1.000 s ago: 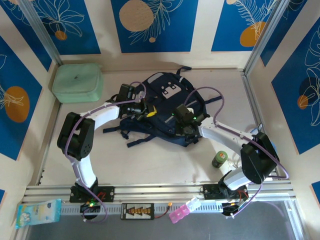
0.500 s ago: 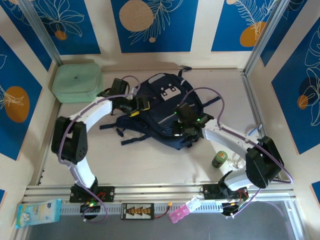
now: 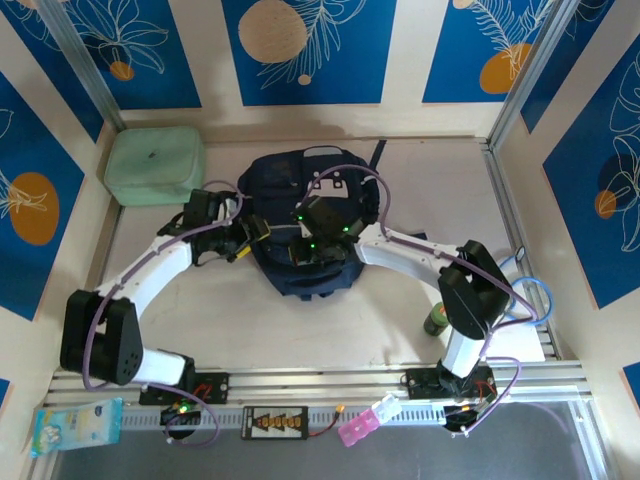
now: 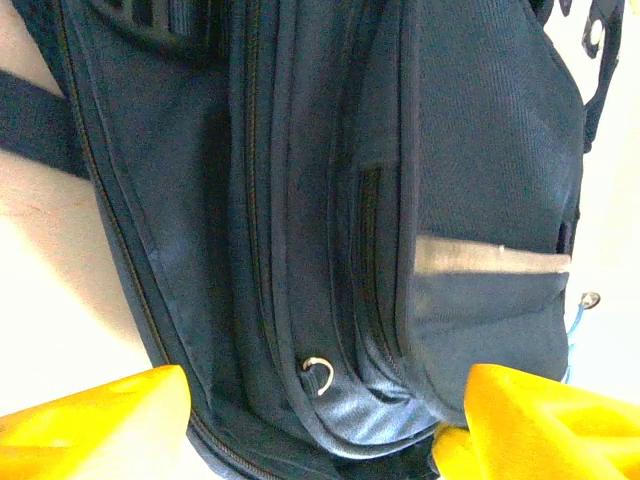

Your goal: Pack books, pencil case, and school supplies into a backpack

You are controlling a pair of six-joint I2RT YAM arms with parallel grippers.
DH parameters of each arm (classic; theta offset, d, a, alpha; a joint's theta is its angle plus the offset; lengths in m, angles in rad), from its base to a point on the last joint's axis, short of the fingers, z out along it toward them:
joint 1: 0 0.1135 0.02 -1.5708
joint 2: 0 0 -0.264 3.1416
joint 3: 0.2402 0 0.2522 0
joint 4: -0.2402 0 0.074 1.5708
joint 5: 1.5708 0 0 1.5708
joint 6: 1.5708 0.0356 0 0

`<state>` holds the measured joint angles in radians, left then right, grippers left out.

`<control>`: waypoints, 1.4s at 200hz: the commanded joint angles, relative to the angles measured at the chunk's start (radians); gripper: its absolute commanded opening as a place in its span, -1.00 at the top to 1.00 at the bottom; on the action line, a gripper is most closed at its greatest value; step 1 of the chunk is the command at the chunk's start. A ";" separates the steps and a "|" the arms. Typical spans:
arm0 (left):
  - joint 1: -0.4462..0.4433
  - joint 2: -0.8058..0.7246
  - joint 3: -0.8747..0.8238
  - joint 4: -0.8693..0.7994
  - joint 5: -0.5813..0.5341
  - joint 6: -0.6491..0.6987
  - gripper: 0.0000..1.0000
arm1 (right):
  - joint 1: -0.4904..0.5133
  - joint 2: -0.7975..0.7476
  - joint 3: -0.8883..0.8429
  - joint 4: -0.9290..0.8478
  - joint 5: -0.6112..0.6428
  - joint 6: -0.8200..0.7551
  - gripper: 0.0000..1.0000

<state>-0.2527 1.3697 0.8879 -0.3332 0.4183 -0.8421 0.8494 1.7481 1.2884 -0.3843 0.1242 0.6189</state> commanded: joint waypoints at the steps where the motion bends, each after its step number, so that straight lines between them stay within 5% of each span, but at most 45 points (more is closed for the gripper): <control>1: 0.003 -0.047 -0.044 0.132 0.027 -0.148 -0.34 | 0.015 0.003 0.036 0.052 -0.067 0.020 1.00; 30: 0.003 -0.028 -0.079 0.267 0.091 -0.269 -0.11 | 0.024 0.009 0.044 0.049 -0.079 0.015 1.00; 76: 0.002 0.022 -0.073 0.283 0.102 -0.282 0.18 | 0.028 0.009 0.044 0.046 -0.081 0.013 1.00; 175: -0.005 0.061 -0.081 0.269 0.073 -0.268 0.38 | 0.027 0.009 0.045 0.028 -0.064 0.007 1.00; 233: -0.002 0.068 -0.055 0.214 0.035 -0.207 0.99 | 0.020 -0.022 -0.004 -0.003 -0.010 -0.025 1.00; 280: 0.004 0.078 -0.049 0.212 0.027 -0.198 1.00 | -0.061 -0.146 -0.160 -0.049 0.063 -0.059 1.00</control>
<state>-0.2543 1.4269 0.8162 -0.1089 0.4786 -1.0672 0.8360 1.7031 1.2003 -0.3717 0.1337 0.5907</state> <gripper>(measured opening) 0.045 0.058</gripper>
